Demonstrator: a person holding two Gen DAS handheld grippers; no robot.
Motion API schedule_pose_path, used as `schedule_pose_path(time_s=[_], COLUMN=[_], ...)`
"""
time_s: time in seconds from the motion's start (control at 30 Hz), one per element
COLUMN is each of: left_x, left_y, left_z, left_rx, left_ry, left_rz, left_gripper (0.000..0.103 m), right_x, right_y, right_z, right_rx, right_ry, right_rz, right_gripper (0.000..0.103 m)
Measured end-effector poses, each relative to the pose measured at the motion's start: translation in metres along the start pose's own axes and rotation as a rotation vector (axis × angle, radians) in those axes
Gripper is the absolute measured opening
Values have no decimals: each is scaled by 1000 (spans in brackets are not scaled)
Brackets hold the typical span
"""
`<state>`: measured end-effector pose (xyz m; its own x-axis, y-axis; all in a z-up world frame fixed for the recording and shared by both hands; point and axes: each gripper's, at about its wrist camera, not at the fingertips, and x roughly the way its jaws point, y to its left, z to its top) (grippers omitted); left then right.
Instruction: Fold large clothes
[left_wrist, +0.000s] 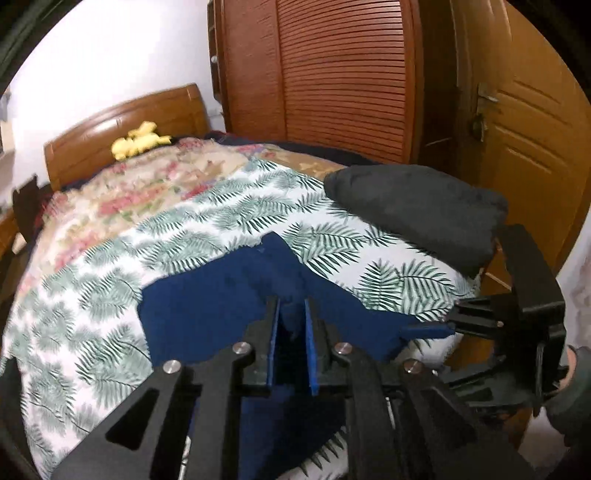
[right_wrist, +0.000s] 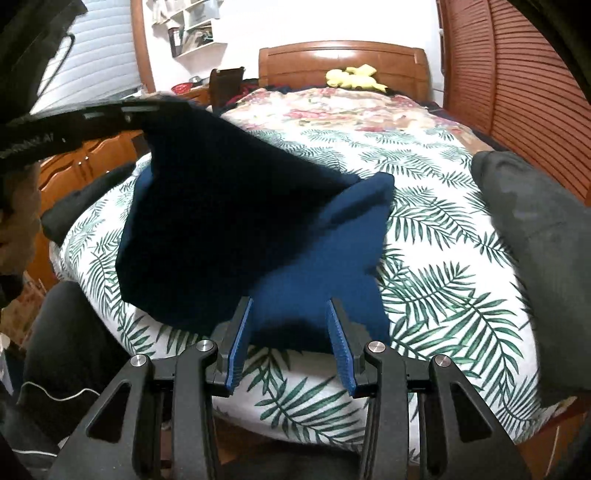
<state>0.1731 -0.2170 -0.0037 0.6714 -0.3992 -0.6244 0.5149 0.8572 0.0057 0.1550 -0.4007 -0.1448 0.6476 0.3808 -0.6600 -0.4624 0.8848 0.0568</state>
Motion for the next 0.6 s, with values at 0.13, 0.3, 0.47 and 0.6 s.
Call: schedule_pose_path(time_s=[0.13, 0.3, 0.47, 0.6], left_x=[-16, -44, -58, -64], left_y=[5, 23, 52, 74], left_z=[-9, -21, -41, -60], left_rx=[-20, -62, -106, -145], left_ry=[-24, -72, -73, -67], left_rz=[-17, 9, 42, 68], left_gripper=[19, 27, 33, 35], right_x=[-4, -17, -29, -18], right_y=[0, 8, 19, 31], right_z=[5, 19, 42, 55], right_rx=[-1, -21, -39, -66], right_ry=[-8, -46, -86, -83], right_rz=[-4, -16, -18, -15], right_gripper=[41, 41, 41, 41])
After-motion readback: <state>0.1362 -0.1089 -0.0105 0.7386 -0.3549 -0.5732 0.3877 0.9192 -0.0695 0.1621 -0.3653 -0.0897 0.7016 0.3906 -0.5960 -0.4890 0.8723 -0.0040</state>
